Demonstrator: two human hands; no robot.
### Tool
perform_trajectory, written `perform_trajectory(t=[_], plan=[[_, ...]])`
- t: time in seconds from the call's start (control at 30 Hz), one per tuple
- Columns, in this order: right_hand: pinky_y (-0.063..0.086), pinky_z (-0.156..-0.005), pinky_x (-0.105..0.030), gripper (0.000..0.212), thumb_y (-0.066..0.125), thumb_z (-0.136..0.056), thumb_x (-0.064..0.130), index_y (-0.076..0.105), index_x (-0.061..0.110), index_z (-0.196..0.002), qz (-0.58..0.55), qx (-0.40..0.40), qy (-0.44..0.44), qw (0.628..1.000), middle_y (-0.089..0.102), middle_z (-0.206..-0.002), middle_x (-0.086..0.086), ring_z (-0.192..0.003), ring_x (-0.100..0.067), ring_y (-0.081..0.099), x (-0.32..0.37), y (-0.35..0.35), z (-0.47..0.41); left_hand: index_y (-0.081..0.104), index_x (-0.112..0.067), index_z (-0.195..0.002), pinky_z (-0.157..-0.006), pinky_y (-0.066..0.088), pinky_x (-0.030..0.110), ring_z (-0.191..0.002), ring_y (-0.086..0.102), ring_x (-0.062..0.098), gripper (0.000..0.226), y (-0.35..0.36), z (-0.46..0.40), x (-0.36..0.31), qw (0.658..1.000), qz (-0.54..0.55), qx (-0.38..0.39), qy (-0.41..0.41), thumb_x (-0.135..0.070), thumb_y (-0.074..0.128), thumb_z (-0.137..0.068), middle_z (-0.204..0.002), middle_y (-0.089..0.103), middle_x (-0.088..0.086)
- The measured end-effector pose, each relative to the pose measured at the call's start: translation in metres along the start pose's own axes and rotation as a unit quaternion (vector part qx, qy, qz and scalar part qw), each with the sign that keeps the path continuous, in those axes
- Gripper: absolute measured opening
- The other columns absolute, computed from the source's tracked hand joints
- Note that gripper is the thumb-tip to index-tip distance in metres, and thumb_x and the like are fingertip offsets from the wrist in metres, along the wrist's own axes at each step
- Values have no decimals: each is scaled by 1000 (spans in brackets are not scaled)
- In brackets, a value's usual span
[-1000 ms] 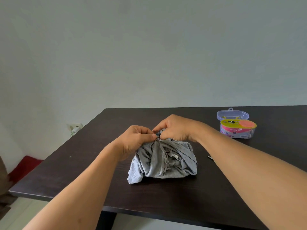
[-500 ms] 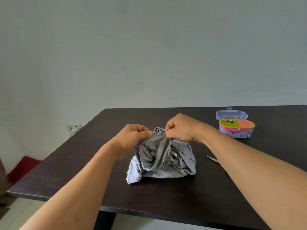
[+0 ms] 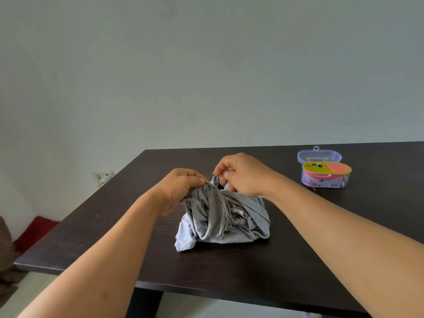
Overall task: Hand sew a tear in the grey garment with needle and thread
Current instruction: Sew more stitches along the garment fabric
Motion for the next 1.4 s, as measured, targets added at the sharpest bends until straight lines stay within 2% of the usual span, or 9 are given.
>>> perform_trajectory(t=[0.1,0.2,0.3,0.43,0.6,0.73,1.17,1.33,1.4], plan=[[60,-75,-35,22,51,-92,3,68,18,-91,-11,-27,-9,1000,72,-83,2,-72,-14,71,3,2,2,71,-15,-82,-54,46,23,-57,57,10,15,-2,0,1,1000,-13,-3,-2,-13,63,-94,-67,67,-1],[58,-76,-34,20,54,-94,7,68,21,-89,-15,-22,-5,1000,69,-85,4,-78,-15,68,3,9,7,71,-13,-83,-49,46,20,-51,58,5,14,-3,2,-1,1000,-20,-14,1,-15,64,-94,-63,67,-4],[47,-67,-23,18,53,-97,12,68,22,-93,1,-23,-8,1000,63,-85,9,-76,-7,58,1,15,12,70,-11,-85,-43,42,16,-44,55,1,12,-3,5,-4,999,-26,-19,7,-15,63,-95,-55,64,-8],[37,-60,-18,14,57,-97,14,68,23,-102,-18,-36,-12,999,53,-70,13,-62,-2,49,-3,21,15,71,-13,-84,-49,45,19,-48,56,3,12,-5,5,-6,999,-38,-20,10,-18,65,-95,-59,64,-7],[48,-82,-33,23,57,-98,17,67,26,-117,14,-42,-5,999,52,-68,17,-66,-1,48,-7,28,13,72,-13,-83,-50,46,21,-50,57,5,14,-4,4,-5,999,-36,-15,8,-17,65,-94,-61,65,-4],[43,-104,-44,25,53,-99,18,70,31,-113,27,-38,13,999,70,-114,8,-112,-16,61,-11,32,12,72,-14,-82,-50,45,21,-52,55,6,14,-4,2,-2,999,-35,-13,6,-18,66,-94,-62,64,-4],[44,-103,-41,25,53,-97,25,70,37,-110,-3,-31,24,999,71,-101,14,-106,-12,62,-19,42,2,73,-15,-80,-63,50,28,-60,60,10,15,-11,1,4,999,-29,-18,7,-19,68,-93,-70,69,0],[47,-101,-37,24,54,-97,24,71,33,-111,-15,-23,27,999,70,-109,12,-109,-11,61,-18,44,3,74,-14,-82,-65,50,29,-62,60,12,14,-10,2,4,999,-31,-17,6,-19,68,-93,-73,69,2],[47,-99,-41,21,55,-95,28,73,35,-103,-10,-28,29,999,71,-95,15,-100,-9,63,-18,43,3,74,-13,-84,-62,49,26,-61,60,11,12,-9,3,4,999,-32,-14,7,-18,68,-93,-73,69,1]])
Point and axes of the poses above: each hand's wrist, its own z-axis away from the middle knuckle, its own y-axis out of the palm, x = y × z, the point moved 7 cm from there along -z, towards the middle knuckle
